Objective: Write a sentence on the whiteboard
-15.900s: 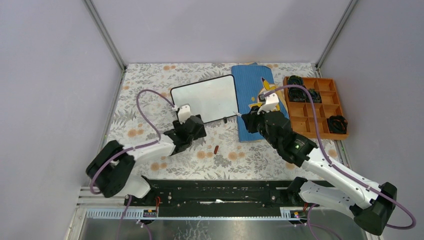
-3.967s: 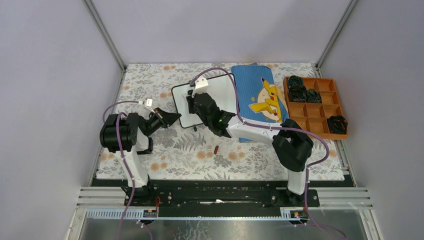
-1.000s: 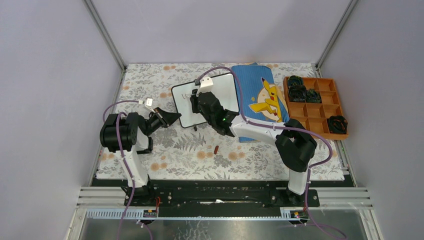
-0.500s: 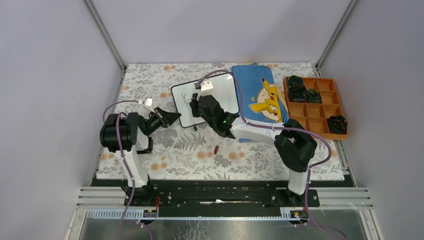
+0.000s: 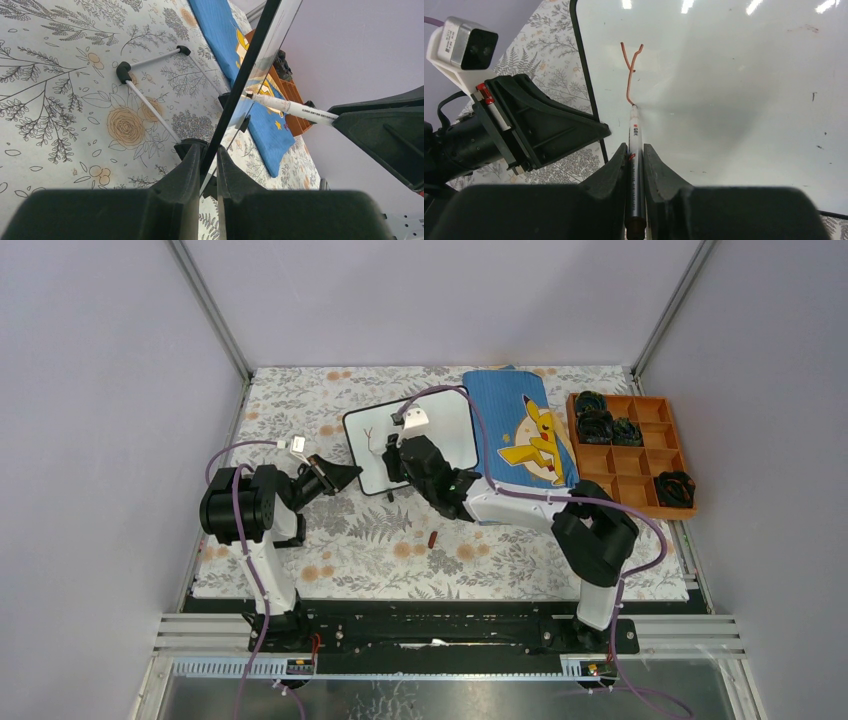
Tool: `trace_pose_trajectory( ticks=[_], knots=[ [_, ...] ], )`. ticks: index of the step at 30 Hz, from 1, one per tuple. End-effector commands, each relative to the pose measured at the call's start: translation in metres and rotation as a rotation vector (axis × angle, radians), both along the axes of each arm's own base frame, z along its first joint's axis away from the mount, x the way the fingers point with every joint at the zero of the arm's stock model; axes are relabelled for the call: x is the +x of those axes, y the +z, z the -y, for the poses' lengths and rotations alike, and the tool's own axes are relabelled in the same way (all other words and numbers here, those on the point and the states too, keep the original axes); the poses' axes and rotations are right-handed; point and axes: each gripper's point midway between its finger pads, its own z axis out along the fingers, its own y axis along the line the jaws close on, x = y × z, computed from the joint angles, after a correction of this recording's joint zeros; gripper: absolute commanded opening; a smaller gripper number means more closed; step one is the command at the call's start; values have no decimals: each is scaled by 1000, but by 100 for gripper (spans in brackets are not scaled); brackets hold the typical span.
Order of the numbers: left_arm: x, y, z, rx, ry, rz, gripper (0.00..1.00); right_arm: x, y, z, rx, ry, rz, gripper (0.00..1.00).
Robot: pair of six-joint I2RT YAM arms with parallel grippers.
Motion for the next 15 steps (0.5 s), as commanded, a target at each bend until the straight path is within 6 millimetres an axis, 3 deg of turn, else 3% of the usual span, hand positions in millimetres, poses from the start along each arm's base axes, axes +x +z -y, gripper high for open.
trace_pose_trajectory(
  ticks=[1,9,15],
  knots=[
    [4,3,-3,2,18,29,12,-4,39,9,61,-11,33,0],
    [4,3,-3,2,18,29,13,-7,91,23,137,-32,105,0],
    [3,3,-3,2,18,28,13,8,95,43,138,-89,122,0]
  ],
)
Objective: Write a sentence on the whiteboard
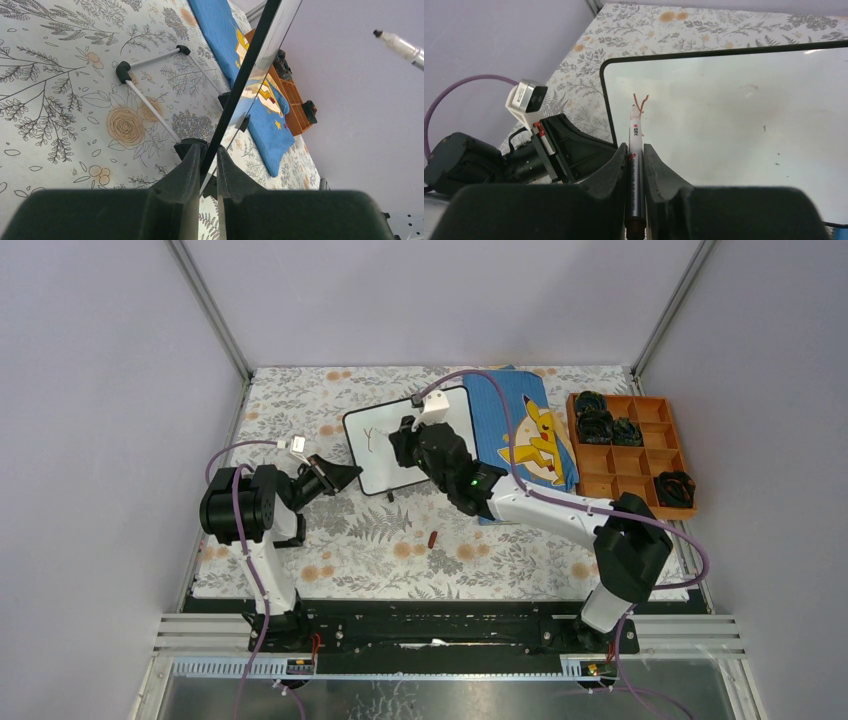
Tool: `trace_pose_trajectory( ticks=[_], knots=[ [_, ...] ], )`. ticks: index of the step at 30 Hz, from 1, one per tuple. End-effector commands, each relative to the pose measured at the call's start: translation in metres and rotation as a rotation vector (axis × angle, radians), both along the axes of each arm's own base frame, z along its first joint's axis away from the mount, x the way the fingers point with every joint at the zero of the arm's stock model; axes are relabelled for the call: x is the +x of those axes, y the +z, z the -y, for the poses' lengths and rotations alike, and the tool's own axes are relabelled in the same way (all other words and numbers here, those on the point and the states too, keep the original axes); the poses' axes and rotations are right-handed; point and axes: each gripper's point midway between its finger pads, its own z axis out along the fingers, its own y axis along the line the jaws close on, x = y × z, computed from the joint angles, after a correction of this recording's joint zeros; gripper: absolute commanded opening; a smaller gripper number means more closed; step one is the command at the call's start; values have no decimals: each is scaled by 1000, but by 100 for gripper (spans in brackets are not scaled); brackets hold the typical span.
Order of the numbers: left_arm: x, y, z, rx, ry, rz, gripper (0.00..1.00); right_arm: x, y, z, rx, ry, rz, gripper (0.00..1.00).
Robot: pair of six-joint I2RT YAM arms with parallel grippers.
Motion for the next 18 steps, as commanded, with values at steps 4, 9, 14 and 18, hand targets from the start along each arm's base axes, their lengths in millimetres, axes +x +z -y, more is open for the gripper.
trace_pose_trajectory(
  ticks=[4,9,14,18],
  knots=[
    [4,3,-3,2,21,27,13,22,15,27,33,-87,43,0],
    [4,3,-3,3,19,28,16,20,3,23,18,-67,30,0],
    [4,3,-3,2,21,29,24,18,-1,18,19,-40,20,0],
    [4,3,-3,1,20,28,31,17,-4,12,17,-19,11,0]
  ],
)
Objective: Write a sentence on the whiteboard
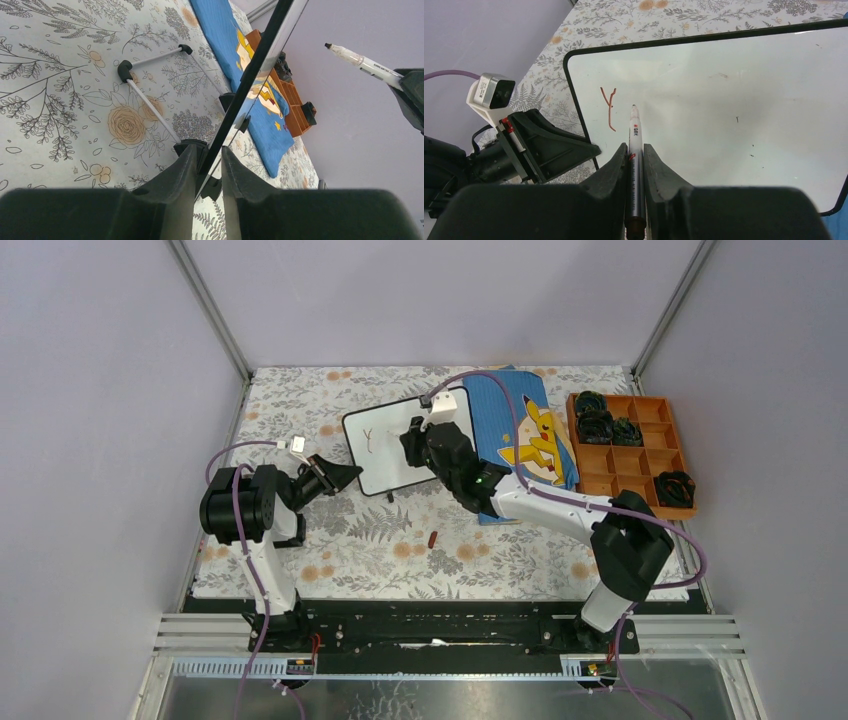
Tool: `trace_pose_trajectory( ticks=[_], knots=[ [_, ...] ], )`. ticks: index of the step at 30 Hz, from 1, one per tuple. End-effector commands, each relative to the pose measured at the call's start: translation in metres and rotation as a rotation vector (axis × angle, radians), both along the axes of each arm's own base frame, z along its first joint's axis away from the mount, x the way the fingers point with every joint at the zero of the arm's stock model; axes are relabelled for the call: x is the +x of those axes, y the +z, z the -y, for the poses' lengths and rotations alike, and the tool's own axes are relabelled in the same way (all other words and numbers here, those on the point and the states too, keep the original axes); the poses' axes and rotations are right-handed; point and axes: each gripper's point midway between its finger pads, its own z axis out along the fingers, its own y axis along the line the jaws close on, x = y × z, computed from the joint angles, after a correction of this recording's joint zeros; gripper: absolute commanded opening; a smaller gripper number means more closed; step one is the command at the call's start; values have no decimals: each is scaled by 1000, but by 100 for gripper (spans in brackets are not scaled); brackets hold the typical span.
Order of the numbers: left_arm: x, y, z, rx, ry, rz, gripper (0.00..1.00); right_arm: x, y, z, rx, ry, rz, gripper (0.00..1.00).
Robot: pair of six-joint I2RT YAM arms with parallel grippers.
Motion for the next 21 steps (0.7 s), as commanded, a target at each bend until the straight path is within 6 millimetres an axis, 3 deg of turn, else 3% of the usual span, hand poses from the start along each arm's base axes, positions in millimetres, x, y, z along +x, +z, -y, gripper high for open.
trace_pose_trajectory(
  ticks=[1,21],
  knots=[
    [4,4,-3,5,17,33,32,2,12,-12,38,26,29,0],
    [4,3,-3,3,16,30,37,4,11,-37,26,74,34,0]
  ],
)
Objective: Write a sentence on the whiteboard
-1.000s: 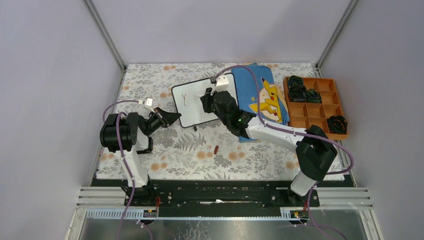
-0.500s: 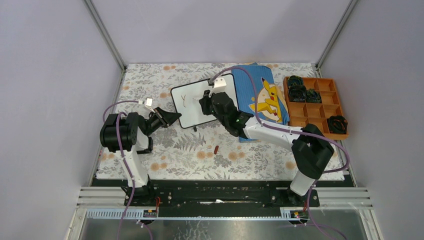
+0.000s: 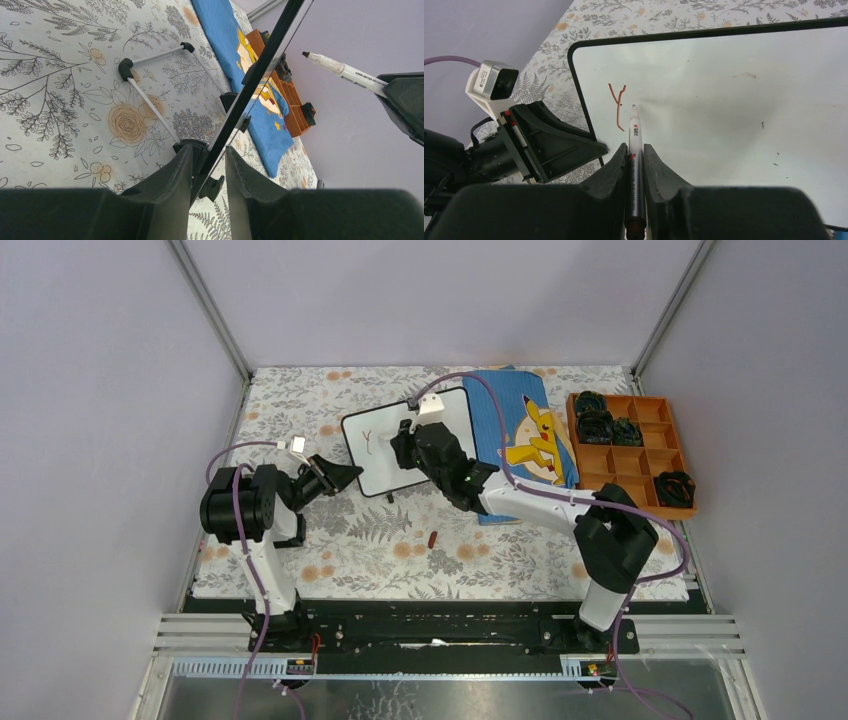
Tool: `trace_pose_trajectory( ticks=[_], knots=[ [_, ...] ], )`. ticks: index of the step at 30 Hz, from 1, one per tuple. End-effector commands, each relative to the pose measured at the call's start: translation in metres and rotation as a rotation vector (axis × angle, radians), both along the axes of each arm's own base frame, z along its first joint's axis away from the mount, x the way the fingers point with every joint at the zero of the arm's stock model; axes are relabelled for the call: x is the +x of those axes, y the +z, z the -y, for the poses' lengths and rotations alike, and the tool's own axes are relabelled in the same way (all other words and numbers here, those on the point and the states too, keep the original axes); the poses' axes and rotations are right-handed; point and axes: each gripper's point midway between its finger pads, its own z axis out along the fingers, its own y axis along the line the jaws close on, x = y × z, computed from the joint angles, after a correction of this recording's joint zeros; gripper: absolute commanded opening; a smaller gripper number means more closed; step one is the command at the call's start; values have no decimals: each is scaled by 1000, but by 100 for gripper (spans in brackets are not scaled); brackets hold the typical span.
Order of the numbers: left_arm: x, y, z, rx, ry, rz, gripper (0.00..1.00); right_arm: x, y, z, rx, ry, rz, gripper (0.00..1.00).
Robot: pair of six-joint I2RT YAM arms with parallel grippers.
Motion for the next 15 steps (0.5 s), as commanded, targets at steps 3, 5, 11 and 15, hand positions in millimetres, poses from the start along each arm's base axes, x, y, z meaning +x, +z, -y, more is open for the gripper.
trace_pose_trajectory(
  ticks=[3,5,11,15],
  knots=[
    [4,5,-2,10,11,42,37,4,25,-17,43,28,49,0],
    [4,5,-3,10,12,42,37,3,24,-17,40,29,47,0],
    [4,4,-2,11,12,40,37,5,18,-19,21,27,39,0],
    [4,4,-2,12,11,40,37,7,15,-20,15,26,33,0]
  ],
)
